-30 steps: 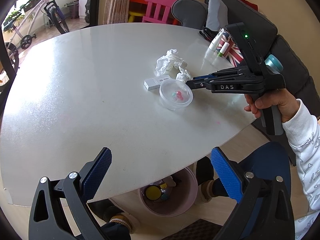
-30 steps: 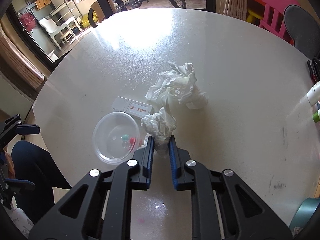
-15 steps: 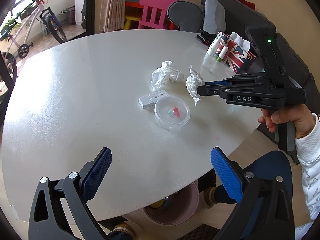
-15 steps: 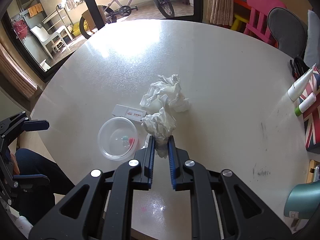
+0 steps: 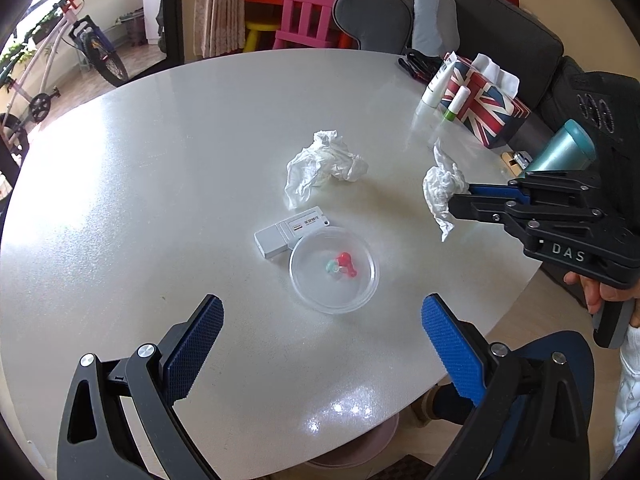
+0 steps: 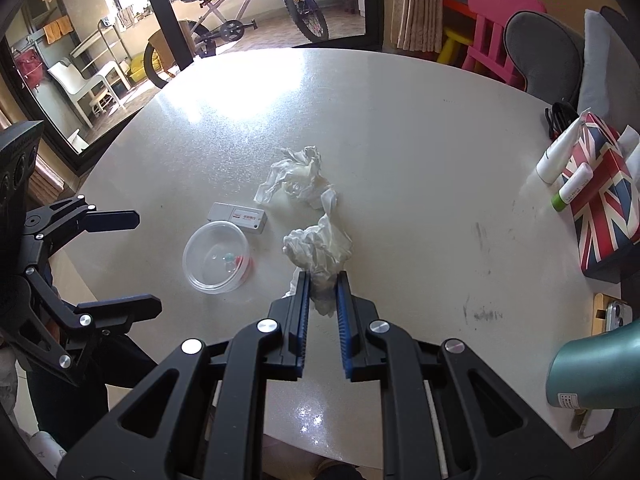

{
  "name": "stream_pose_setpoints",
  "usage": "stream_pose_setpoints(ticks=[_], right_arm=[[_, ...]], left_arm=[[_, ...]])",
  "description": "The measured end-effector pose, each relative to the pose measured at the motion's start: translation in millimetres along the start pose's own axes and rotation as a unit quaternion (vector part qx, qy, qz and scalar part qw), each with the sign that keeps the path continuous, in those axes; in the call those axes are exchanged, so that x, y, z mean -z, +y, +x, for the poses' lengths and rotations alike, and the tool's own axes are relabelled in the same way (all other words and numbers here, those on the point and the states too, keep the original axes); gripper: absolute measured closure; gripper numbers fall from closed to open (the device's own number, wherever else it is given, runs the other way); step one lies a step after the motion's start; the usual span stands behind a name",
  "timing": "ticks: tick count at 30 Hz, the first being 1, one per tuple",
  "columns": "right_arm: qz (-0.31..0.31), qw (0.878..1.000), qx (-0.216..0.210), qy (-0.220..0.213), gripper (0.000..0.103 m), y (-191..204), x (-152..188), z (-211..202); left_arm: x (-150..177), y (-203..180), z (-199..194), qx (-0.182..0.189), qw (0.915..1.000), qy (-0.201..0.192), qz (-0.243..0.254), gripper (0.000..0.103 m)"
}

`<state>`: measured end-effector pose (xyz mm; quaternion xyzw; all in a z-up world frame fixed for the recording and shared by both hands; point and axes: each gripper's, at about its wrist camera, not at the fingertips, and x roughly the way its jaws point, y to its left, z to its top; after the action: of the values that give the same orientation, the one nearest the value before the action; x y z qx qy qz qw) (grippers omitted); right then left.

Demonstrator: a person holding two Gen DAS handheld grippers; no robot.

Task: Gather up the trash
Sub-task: 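Grasp the clear round plastic dish with the left tool while the right tool holds the tissue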

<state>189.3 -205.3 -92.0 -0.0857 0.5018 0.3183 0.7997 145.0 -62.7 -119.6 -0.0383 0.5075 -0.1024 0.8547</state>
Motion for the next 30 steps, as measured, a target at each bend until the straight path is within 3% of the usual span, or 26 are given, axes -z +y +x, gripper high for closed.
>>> stream_pose_setpoints(ticks=[11,12,17,30], right_arm=[[0.018,1.000,-0.001,-0.005,0.090,-17,10,-5],[0.019,1.000,-0.002,-0.005,0.090,-18,9,-5],[0.022,1.000,-0.005,-0.006,0.090,-21,11,-4],[0.011,1.000,-0.014,-0.016,0.090,-13,12,-9]], left_arm=[[-15,-12,31,-0.024,0.9994,0.027,0.003,0.009],[-15,-13,33,-0.023,0.9993,0.028,0.005,0.012],[-14,-14,42,-0.028,0.9987,0.041,0.007,0.043],[-10,-13,18,-0.023,0.9995,0.013,0.016,0.044]])
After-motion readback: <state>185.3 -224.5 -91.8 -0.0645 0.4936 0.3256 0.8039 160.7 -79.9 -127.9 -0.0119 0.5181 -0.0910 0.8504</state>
